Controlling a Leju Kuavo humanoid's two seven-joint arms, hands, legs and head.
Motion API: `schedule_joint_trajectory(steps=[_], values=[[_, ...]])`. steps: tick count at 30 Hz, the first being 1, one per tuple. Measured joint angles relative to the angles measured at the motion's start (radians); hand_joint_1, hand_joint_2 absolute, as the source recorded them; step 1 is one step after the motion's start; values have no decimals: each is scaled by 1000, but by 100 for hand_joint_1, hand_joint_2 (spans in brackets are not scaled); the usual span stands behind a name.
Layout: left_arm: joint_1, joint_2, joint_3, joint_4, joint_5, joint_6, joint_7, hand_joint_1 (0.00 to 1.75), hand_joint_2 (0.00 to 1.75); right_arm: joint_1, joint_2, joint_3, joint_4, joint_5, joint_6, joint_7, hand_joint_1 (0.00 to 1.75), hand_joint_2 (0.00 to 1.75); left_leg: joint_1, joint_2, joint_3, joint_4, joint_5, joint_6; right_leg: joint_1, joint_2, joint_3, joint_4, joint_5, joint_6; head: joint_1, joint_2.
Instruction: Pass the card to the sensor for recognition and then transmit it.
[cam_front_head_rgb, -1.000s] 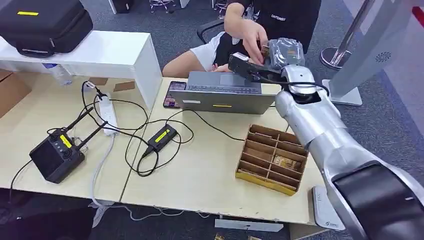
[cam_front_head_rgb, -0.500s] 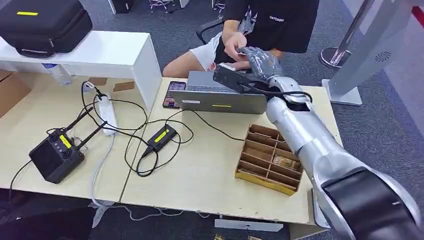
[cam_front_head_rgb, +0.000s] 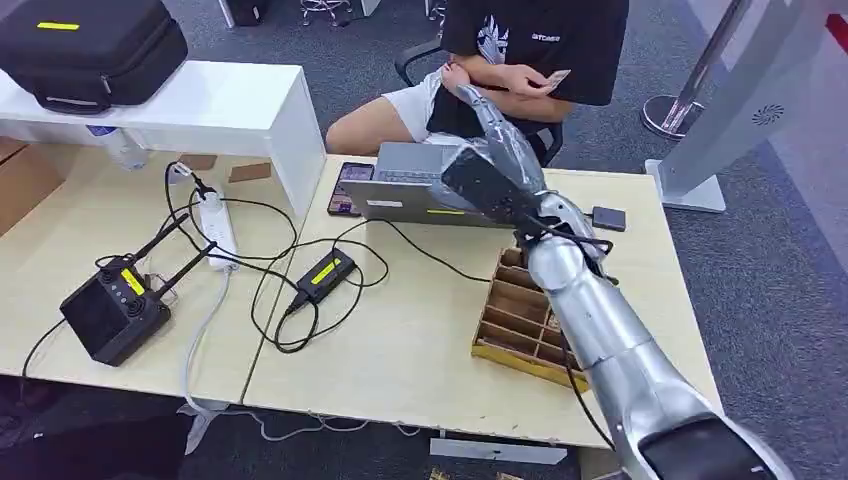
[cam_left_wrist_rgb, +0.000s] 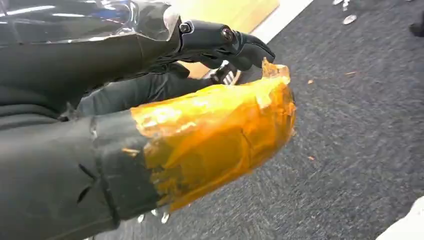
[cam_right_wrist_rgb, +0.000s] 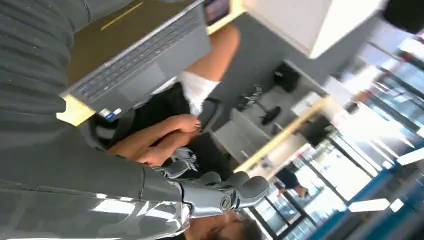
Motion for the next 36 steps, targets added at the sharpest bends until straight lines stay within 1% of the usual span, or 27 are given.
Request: schedule_joint_trajectory(steps=[1,2,3,5,6,7,8,10,11,13,15,17,19,20,21,27,29,30,33,34,36], values=[[3,0,0,-3,8,0,2,0,0,46,-17,3,-59,-35,1,-5,0,175,0,0,0,0,0,0,0,0,0,0,0,0,0,0],[5,0,0,-5,16,0,2,0,0,93,-39,7,-126,-91,23,-17,0,175,0,0,0,0,-1,1,0,0,0,0,-1,0,0,0],[6,0,0,-8,23,0,2,0,0,139,-62,10,-185,-185,86,-36,0,175,0,0,0,0,-2,1,0,0,0,-1,-1,0,0,0],[7,0,0,-12,34,0,-1,0,0,242,-115,12,-295,-455,287,-96,0,175,0,0,0,0,-2,1,0,-1,1,-2,-2,1,0,0],[7,0,0,-14,40,0,-1,0,0,308,-147,13,-351,-558,363,-136,0,175,0,-3,0,0,-4,3,0,-3,2,-3,-3,1,0,0],[9,0,0,-16,45,0,0,0,0,371,-172,13,-397,-611,385,-169,0,175,0,-5,0,0,-4,3,0,-5,4,-3,-5,2,0,0],[13,0,0,-18,49,0,2,0,0,441,-198,9,-440,-634,382,-202,0,175,0,-6,1,0,-5,3,0,-6,4,-3,-5,1,-1,0],[20,0,0,-19,57,0,11,0,0,582,-241,-8,-534,-606,340,-262,0,175,0,-6,1,0,-8,3,0,-6,5,-3,-7,1,0,0],[22,0,0,-19,61,0,18,0,0,650,-257,-20,-579,-594,315,-279,0,175,-1,-6,1,0,-8,4,0,-6,5,-3,-7,2,0,0],[23,0,1,-22,63,0,21,0,0,746,-273,-40,-638,-586,288,-289,0,175,-1,-4,1,0,-10,2,0,-4,5,-3,-8,1,0,0],[23,0,1,-26,63,0,23,0,0,800,-287,-57,-686,-564,260,-289,0,175,-1,-3,2,0,-10,2,0,-3,5,-3,-8,1,0,0],[23,0,1,-29,63,0,34,0,0,853,-288,-87,-738,-434,134,-284,0,175,-1,-3,2,0,-10,2,0,-3,5,-3,-9,2,0,0],[23,0,1,-34,63,0,41,0,0,875,-287,-111,-765,-301,18,-276,0,175,-1,-3,2,0,-10,2,0,-3,5,-3,-9,2,0,0],[23,0,1,-34,63,0,42,0,0,881,-286,-118,-774,-268,-13,-274,0,175,-1,-3,2,0,-10,2,0,-3,5,-3,-9,2,0,0],[23,0,1,-35,63,0,42,0,0,886,-286,-126,-785,-249,-27,-270,0,175,0,-3,2,0,-10,2,0,-3,5,-3,-9,2,0,0],[24,0,1,-37,63,0,45,0,0,913,-284,-150,-818,-228,-44,-266,0,175,-1,-3,2,0,-10,2,0,-3,6,-3,-9,2,0,0],[24,0,1,-38,61,0,45,0,0,914,-279,-150,-821,-165,-84,-257,0,175,-1,-3,2,0,-10,2,0,-3,6,-3,-9,2,0,0],[24,0,1,-38,61,0,46,0,0,914,-276,-150,-822,-95,-126,-254,0,175,-1,-3,2,0,-10,2,0,-3,6,-3,-9,2,0,0],[23,0,1,-38,61,0,46,0,0,914,-276,-143,-822,69,-204,-246,0,175,-1,-3,2,0,-10,2,0,-3,6,-3,-9,2,0,0],[23,0,1,-38,61,0,46,0,0,914,-276,-133,-822,168,-244,-238,0,175,-1,-3,2,0,-10,2,0,-3,6,-3,-9,2,0,0],[23,0,1,-38,58,0,44,0,0,913,-276,-113,-822,300,-294,-221,0,175,-1,-3,2,0,-10,2,0,-3,6,-3,-9,2,0,0]])
